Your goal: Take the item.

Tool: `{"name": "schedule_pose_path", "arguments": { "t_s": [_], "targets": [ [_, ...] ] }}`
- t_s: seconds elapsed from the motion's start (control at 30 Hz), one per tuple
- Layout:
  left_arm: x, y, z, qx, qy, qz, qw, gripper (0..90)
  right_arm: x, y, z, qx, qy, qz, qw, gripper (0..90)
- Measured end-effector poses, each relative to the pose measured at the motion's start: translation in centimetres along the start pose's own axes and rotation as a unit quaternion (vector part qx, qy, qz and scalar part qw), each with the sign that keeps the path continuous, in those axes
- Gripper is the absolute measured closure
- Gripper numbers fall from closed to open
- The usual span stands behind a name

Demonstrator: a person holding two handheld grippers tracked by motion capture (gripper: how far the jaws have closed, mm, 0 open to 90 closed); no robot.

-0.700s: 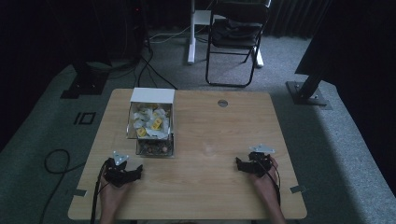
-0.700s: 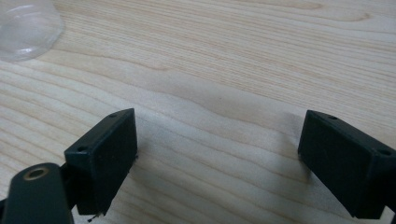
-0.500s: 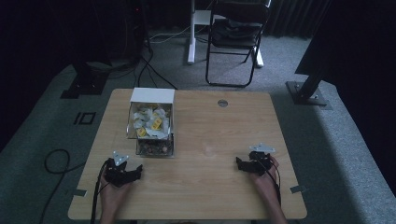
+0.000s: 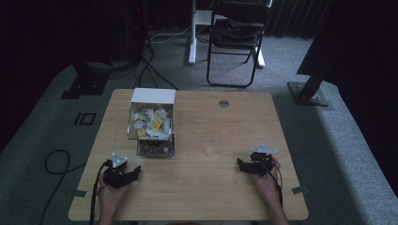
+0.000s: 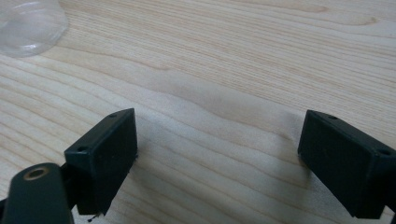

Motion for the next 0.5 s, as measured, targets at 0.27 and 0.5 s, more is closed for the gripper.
{"name": "schedule_pose_path", "arguments": {
  "t_s": [0.27, 0.5],
  "targets": [
    [-1.1, 0.8, 1.3, 0.014, 0.023, -0.002, 0.9996, 41.1, 0.0, 0.0, 0.0, 0.002, 0.000, -0.001, 1.0000, 11.7],
    [-1.8, 1.4, 2.9, 0.029, 0.039, -0.003, 0.9988, 41.5, 0.0, 0.0, 0.0, 0.001, 0.000, -0.001, 1.0000, 11.7]
  ]
}}
Point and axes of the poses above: each handheld gripper's, and its own axes: z roughly backward along the jaws, x roughly out of its underside, y roughly to its right, the point moved 8 cm from there along -z, roughly forward along the jaws, and after that the axes turned 6 degrees about x, right-handed, at the moved point
